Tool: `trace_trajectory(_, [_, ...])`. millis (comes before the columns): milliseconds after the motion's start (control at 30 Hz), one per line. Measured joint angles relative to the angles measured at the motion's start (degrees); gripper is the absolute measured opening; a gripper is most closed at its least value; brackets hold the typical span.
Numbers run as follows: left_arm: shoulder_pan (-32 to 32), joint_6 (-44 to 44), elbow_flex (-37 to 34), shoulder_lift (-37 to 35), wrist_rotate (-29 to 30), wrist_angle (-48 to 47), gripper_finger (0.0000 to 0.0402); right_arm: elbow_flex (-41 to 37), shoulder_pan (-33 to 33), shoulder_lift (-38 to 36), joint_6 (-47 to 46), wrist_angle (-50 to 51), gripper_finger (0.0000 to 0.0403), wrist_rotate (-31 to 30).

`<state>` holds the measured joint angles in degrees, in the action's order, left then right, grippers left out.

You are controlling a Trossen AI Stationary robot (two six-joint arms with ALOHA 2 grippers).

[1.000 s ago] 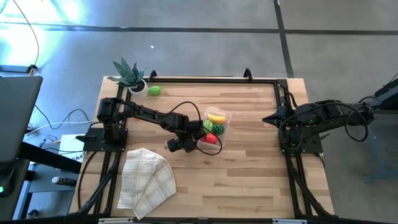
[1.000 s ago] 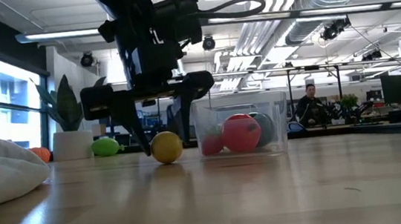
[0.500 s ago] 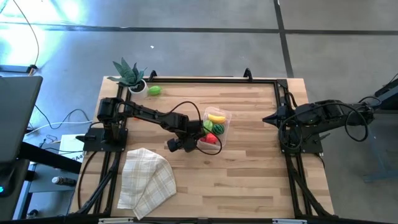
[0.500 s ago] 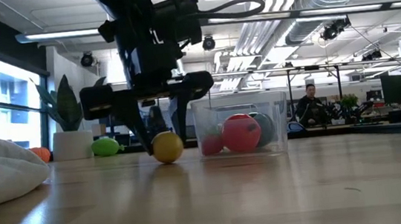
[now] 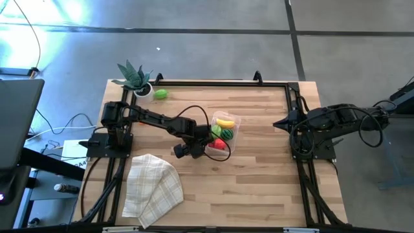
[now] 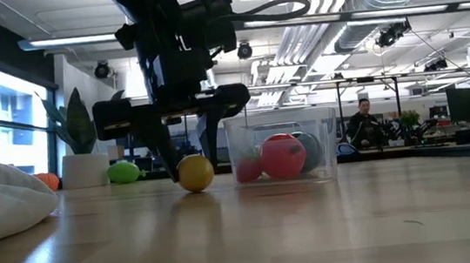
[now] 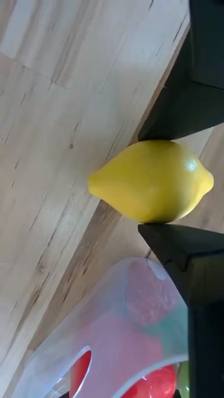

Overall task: Pick and placing Produce into tupperware
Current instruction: Put the lemon into the transparent bin

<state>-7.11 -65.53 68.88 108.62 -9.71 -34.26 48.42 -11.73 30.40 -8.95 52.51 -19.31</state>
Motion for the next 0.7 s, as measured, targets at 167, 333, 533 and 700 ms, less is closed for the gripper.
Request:
trace_trajectory(167, [0.0,0.2,0.0,0.0,-0.2,-0.1,0.0208,0.0,0.0,0.0,0.0,0.0,0.0011,0.0])
trace_trajectory(333, [0.0,0.3,0.0,0.0,-0.2,-0.2,0.0197,0.0,0.0,0.0,0.0,0.0,0.0011,0.0])
trace_trajectory(533, [0.0,0.8,0.0,0.0,-0.2,-0.2,0.0201,0.0,0.0,0.0,0.0,0.0,0.0011,0.0])
trace_trajectory(700, [0.0,1.2,0.0,-0.7,0.6,-1.0,0.0202,0.0,0.0,0.0,0.0,0.0,0.0011,0.0])
